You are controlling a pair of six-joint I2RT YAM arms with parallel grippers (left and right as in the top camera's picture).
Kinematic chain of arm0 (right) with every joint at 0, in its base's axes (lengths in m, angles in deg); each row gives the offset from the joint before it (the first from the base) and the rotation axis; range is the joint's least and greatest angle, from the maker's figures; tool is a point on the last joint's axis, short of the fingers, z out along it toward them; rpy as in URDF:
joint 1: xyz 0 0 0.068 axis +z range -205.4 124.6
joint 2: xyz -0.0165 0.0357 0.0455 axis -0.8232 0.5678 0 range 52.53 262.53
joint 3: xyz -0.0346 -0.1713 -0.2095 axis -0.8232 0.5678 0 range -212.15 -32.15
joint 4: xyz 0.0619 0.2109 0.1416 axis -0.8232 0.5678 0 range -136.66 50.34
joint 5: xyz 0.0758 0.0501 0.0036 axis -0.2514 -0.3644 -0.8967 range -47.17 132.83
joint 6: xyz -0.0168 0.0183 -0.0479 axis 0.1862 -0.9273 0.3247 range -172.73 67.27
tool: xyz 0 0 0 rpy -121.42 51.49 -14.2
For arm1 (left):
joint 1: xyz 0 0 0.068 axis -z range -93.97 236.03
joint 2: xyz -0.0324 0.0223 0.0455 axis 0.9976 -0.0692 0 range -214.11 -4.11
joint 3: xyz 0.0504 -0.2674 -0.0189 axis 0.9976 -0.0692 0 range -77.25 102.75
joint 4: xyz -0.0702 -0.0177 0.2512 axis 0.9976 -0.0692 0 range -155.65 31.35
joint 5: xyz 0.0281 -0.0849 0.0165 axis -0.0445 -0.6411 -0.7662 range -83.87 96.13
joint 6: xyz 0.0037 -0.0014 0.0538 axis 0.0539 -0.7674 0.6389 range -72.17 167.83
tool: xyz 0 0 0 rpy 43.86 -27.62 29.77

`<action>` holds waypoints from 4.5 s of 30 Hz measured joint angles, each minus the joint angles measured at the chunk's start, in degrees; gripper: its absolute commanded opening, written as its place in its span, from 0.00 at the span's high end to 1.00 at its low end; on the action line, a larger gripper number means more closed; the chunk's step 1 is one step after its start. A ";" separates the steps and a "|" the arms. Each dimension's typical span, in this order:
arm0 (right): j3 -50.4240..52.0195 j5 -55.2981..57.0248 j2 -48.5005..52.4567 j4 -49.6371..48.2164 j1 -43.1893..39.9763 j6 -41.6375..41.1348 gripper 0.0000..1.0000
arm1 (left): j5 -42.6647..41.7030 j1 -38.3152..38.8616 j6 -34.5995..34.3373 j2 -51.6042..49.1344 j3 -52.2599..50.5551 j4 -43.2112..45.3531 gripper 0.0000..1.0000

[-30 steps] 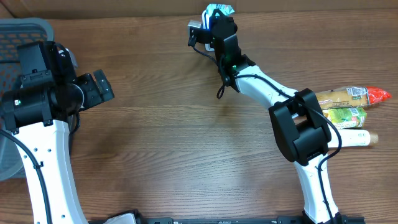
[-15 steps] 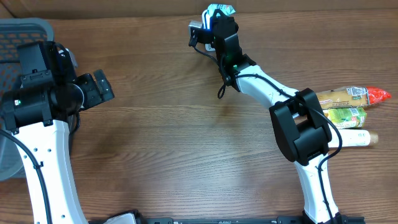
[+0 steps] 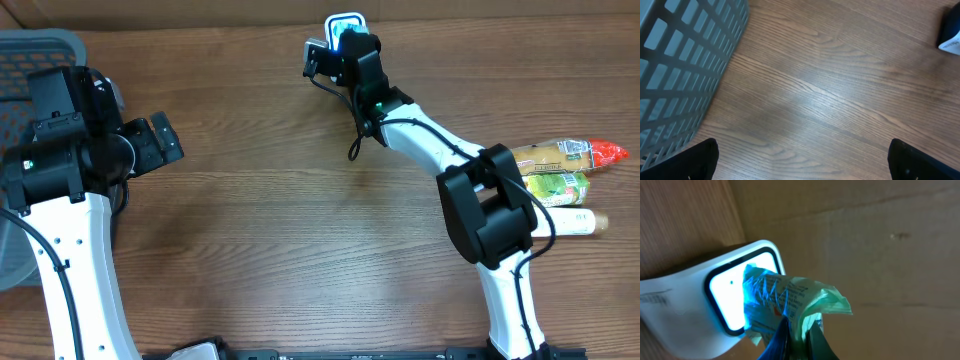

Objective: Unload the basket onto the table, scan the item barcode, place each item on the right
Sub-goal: 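Hold the tissue pack in front of the white scanner, then carry the tissue pack right and lower it onto the item pile, then open the right gripper and raise it off the tissue pack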

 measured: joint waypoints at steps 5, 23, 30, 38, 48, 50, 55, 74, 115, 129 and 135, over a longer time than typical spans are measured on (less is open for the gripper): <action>0.02 -2.40 -8.28 11.39 0.00 -11.65 0.96 | 0.00 0.00 0.00 0.00 0.00 0.00 0.00; -0.07 -36.50 -35.80 55.32 -18.05 -69.94 0.96 | 0.02 0.00 0.00 0.00 0.02 0.02 0.00; 1.36 -40.83 -35.85 70.23 -31.10 -75.52 0.96 | 0.02 0.00 0.00 0.00 0.02 0.02 0.00; 14.21 -34.56 -35.82 69.18 -41.44 -76.89 0.96 | 0.00 0.00 0.00 -0.02 0.02 0.00 0.00; 22.88 -32.48 -35.60 67.87 -53.96 -80.87 0.15 | 0.02 0.00 0.00 -0.04 0.02 0.02 0.00; 22.88 -32.50 -35.60 68.52 -55.21 -80.98 0.09 | 0.02 0.00 0.00 -0.04 0.02 0.02 0.00; 22.88 -34.03 -35.60 69.22 -55.36 -81.22 0.00 | 0.02 0.00 0.00 -0.04 0.02 0.02 0.00; 20.87 -53.35 -45.20 71.80 -26.53 -67.76 0.00 | 0.02 0.00 0.00 -0.07 0.02 0.02 0.00; -0.52 -34.01 -62.38 78.14 -16.41 -69.59 0.00 | 0.02 0.00 0.00 -0.07 0.02 0.02 0.00; 2.19 -28.76 -61.94 59.28 -16.48 -69.53 0.00 | 0.02 0.00 0.00 -0.07 0.02 0.02 0.01; 17.05 -27.06 -69.68 40.89 -18.25 -69.51 0.00 | 0.00 0.00 0.00 -0.07 0.02 0.04 0.01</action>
